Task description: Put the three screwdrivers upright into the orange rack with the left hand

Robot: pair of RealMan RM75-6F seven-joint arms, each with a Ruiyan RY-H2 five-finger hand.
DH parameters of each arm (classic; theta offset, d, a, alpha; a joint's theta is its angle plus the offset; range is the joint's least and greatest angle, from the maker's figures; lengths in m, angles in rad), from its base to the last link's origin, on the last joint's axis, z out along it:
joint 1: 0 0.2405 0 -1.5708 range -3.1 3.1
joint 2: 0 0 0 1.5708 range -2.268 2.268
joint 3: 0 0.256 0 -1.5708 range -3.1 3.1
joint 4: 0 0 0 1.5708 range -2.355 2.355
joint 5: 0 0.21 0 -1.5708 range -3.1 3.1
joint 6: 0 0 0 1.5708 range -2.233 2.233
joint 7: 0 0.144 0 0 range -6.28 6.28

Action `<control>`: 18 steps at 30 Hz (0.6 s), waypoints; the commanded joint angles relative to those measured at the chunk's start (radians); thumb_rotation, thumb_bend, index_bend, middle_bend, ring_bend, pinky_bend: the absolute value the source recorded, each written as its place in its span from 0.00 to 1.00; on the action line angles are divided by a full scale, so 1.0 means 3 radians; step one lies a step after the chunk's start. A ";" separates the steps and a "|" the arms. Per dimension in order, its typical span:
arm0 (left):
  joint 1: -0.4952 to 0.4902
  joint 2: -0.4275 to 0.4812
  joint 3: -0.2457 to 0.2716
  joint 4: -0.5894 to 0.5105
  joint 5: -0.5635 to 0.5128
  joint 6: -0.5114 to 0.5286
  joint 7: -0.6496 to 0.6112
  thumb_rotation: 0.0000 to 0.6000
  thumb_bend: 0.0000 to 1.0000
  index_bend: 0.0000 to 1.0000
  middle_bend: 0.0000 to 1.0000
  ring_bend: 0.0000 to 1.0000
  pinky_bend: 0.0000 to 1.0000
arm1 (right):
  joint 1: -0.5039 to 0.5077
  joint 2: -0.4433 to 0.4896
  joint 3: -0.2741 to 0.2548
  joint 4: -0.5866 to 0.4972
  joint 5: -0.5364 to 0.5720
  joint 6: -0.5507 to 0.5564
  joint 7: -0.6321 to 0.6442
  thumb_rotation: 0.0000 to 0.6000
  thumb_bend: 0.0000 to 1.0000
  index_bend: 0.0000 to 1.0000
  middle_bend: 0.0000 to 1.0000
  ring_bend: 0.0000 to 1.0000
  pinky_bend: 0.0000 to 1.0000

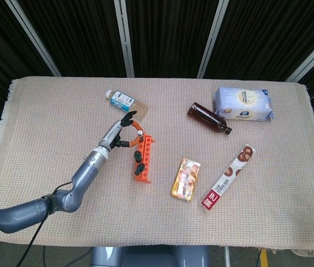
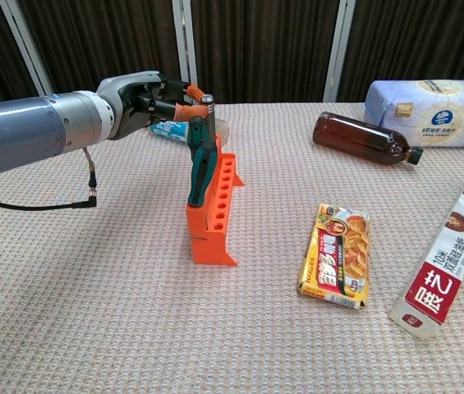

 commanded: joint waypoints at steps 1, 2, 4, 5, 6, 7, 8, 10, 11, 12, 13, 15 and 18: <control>0.0005 0.0009 0.0000 -0.0011 0.0004 0.0003 0.0004 1.00 0.47 0.45 0.00 0.00 0.00 | 0.0000 -0.0001 0.0000 0.0001 -0.0001 0.0001 0.0000 1.00 0.00 0.12 0.01 0.00 0.00; 0.0008 0.0015 0.0000 -0.0018 0.0008 0.0003 0.0008 1.00 0.47 0.43 0.00 0.00 0.00 | 0.0000 -0.0001 0.0001 0.0002 -0.0001 0.0001 0.0001 1.00 0.00 0.12 0.02 0.00 0.00; 0.0011 0.0023 0.0000 -0.0027 0.0010 0.0007 0.0013 1.00 0.46 0.39 0.00 0.00 0.00 | 0.0002 0.0000 0.0001 0.0004 -0.0004 0.0001 0.0002 1.00 0.00 0.12 0.02 0.00 0.00; 0.0014 0.0029 0.0001 -0.0034 0.0013 0.0006 0.0014 1.00 0.45 0.36 0.00 0.00 0.00 | 0.0003 -0.0002 0.0003 0.0005 -0.0003 0.0001 0.0003 1.00 0.00 0.12 0.02 0.00 0.00; 0.0016 0.0033 0.0001 -0.0039 0.0014 0.0008 0.0016 1.00 0.45 0.35 0.00 0.00 0.00 | 0.0004 -0.0002 0.0002 0.0005 -0.0004 0.0001 0.0005 1.00 0.00 0.12 0.02 0.00 0.00; 0.0017 0.0036 0.0001 -0.0043 0.0015 0.0008 0.0017 1.00 0.45 0.34 0.00 0.00 0.00 | 0.0005 -0.0002 0.0002 0.0005 -0.0005 0.0000 0.0005 1.00 0.00 0.12 0.02 0.00 0.00; 0.0019 0.0038 0.0000 -0.0046 0.0016 0.0009 0.0019 1.00 0.45 0.33 0.00 0.00 0.00 | 0.0007 -0.0002 0.0002 0.0006 -0.0005 -0.0002 0.0005 1.00 0.00 0.12 0.02 0.00 0.00; 0.0021 0.0040 -0.0001 -0.0050 0.0015 0.0009 0.0018 1.00 0.45 0.32 0.00 0.00 0.00 | 0.0008 -0.0003 0.0003 0.0007 -0.0006 -0.0003 0.0007 1.00 0.00 0.12 0.02 0.00 0.00; 0.0020 0.0040 0.0001 -0.0051 0.0017 0.0009 0.0022 1.00 0.45 0.31 0.00 0.00 0.00 | 0.0008 -0.0003 0.0003 0.0008 -0.0005 -0.0003 0.0007 1.00 0.00 0.12 0.02 0.00 0.00; 0.0020 0.0040 0.0001 -0.0052 0.0017 0.0009 0.0023 1.00 0.45 0.30 0.00 0.00 0.00 | 0.0008 -0.0003 0.0003 0.0009 -0.0005 -0.0003 0.0007 1.00 0.00 0.12 0.02 0.00 0.00; 0.0020 0.0040 0.0000 -0.0053 0.0017 0.0008 0.0022 1.00 0.45 0.30 0.00 0.00 0.00 | 0.0008 -0.0003 0.0003 0.0009 -0.0004 -0.0004 0.0007 1.00 0.00 0.12 0.02 0.00 0.00; 0.0021 0.0041 0.0000 -0.0058 0.0022 0.0008 0.0021 1.00 0.44 0.27 0.00 0.00 0.00 | 0.0007 -0.0003 0.0002 0.0008 0.0000 -0.0006 0.0006 1.00 0.00 0.12 0.02 0.00 0.00; 0.0027 0.0046 -0.0004 -0.0069 0.0029 0.0012 0.0012 1.00 0.42 0.19 0.00 0.00 0.00 | 0.0009 0.0000 0.0003 0.0007 -0.0001 -0.0006 0.0008 1.00 0.00 0.12 0.02 0.00 0.00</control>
